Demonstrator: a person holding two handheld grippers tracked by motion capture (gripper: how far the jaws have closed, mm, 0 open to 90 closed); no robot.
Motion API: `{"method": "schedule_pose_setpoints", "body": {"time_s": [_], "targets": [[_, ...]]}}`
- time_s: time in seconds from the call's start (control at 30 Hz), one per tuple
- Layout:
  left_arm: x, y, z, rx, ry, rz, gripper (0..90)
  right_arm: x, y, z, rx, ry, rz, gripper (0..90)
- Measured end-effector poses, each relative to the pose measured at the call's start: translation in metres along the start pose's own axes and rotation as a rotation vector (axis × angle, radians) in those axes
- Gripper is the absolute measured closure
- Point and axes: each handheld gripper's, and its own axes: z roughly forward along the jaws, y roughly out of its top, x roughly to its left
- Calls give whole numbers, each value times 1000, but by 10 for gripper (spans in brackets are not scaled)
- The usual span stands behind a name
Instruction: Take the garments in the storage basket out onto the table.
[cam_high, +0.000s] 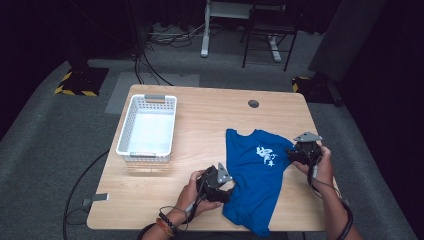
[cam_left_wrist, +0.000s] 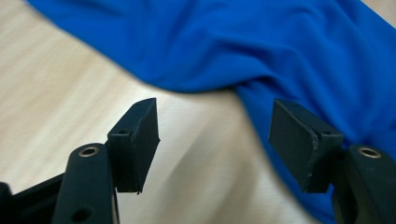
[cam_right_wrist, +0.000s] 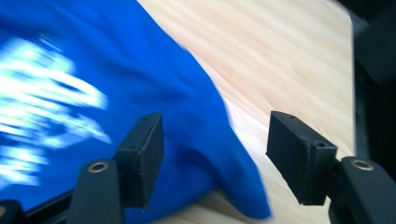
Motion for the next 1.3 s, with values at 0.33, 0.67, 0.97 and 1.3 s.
{"method": "schedule_pose_setpoints", "body": {"time_s": [0.33, 0.67, 0.97, 1.3], "targets": [[-3, -8, 10, 23, -43, 0, 392, 67, 44, 18, -49, 295, -162, 396], [2, -29, -11, 30, -5, -26, 392, 66, 52, 55, 46, 225, -94, 384], [-19, -30, -16, 40, 52, -18, 394, 51, 57, 69, 48, 125, -81, 383], [-24, -29, -13, 31, -1, -18, 387, 56, 84, 94, 50, 56, -143, 365]]}}
